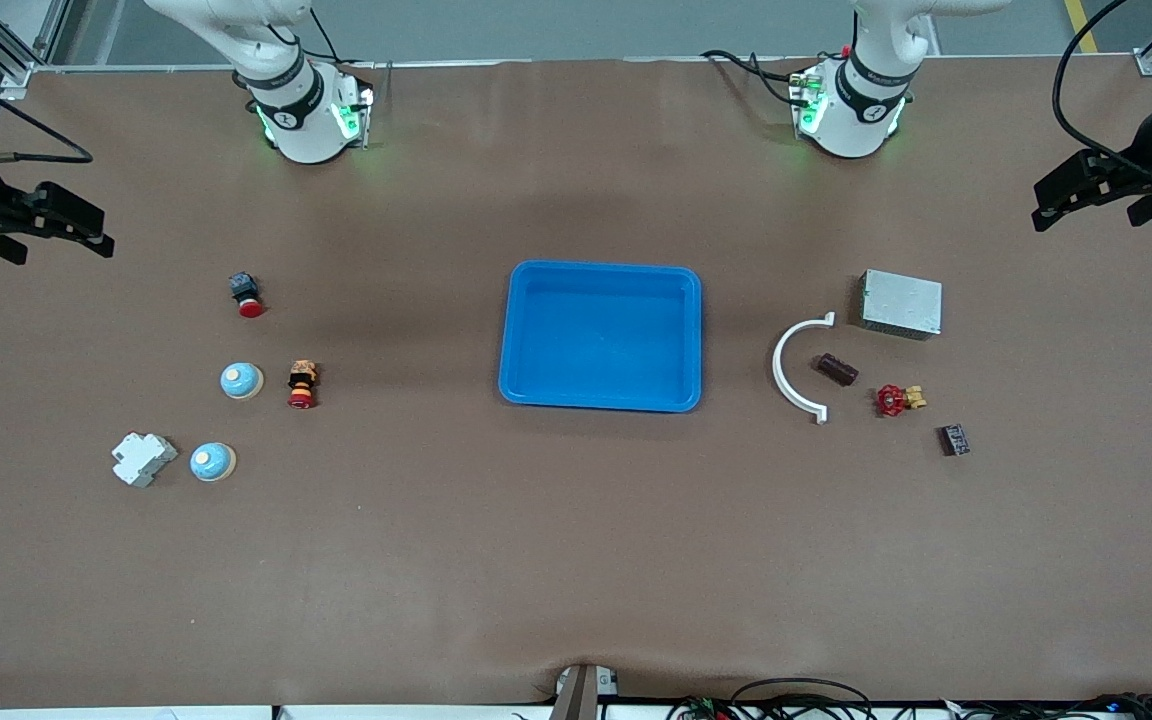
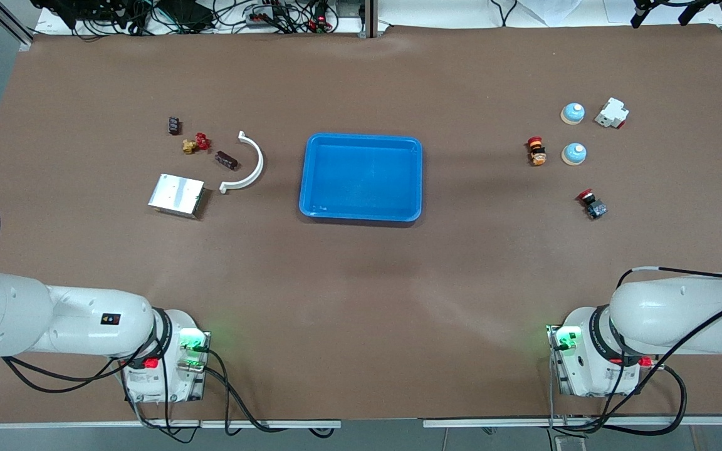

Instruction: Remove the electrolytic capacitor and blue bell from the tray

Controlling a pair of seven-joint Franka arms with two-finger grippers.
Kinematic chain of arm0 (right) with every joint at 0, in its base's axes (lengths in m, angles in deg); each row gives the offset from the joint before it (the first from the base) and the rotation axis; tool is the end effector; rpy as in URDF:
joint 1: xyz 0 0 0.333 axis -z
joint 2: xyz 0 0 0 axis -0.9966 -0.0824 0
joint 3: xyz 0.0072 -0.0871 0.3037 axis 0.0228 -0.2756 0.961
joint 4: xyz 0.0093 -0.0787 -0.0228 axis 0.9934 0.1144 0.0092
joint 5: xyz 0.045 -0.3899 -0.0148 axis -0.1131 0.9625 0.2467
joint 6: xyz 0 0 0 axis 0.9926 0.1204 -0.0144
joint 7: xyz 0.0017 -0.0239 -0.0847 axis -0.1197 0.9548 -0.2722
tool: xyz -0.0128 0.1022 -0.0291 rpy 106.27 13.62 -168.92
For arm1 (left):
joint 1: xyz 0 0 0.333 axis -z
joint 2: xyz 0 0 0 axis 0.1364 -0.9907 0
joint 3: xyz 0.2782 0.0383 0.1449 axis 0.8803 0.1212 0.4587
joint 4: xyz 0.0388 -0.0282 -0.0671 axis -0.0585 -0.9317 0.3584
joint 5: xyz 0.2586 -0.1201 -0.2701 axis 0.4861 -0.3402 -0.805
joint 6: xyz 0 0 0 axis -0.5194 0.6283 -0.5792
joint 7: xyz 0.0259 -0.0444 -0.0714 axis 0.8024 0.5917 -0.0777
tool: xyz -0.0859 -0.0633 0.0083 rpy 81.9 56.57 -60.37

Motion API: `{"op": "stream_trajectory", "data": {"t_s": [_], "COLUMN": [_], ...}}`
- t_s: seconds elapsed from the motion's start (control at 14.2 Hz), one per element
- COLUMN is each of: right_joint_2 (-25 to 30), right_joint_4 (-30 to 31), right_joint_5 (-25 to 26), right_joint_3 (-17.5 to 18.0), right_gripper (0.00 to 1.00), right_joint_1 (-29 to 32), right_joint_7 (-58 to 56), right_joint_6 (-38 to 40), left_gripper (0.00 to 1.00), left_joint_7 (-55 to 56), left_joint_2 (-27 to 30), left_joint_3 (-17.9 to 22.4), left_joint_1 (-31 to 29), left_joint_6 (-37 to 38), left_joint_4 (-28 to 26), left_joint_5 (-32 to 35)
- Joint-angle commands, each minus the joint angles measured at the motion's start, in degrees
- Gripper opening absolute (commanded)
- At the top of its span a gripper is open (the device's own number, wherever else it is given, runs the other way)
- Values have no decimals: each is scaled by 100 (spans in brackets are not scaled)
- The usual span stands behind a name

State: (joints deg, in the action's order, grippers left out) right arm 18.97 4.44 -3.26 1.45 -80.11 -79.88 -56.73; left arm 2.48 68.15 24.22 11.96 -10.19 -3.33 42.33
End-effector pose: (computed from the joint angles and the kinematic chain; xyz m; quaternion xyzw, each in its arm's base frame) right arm 0.5322 -0.0122 0.6254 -0.9992 -0.0275 0.0249 0.0163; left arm 0.5159 -0.0289 0.6499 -0.9997 -0.0111 0.0095 0.0181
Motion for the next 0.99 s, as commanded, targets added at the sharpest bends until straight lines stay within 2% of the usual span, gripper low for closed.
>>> {"op": "stream_trajectory", "data": {"t_s": [0.0,0.42,0.78,0.92], "right_joint_2": [69,69,78,69], "right_joint_4": [-4,14,31,31], "right_joint_5": [2,10,10,10], "right_joint_3": [-240,-292,-643,-644], "right_gripper": [100,100,100,100], "right_joint_1": [-226,-314,-639,-639], "right_joint_7": [-63,-63,-63,-63], "right_joint_6": [77,77,86,77], "left_gripper": [100,100,100,100], "left_joint_7": [62,62,62,36], "left_joint_2": [-44,-44,-35,-44], "left_joint_3": [-17,-17,-17,-17], "left_joint_1": [-43,-34,-34,-34], "left_joint_6": [20,11,20,20], "left_joint_4": [109,109,110,118], "left_joint_5": [-19,-27,-27,-19]}}
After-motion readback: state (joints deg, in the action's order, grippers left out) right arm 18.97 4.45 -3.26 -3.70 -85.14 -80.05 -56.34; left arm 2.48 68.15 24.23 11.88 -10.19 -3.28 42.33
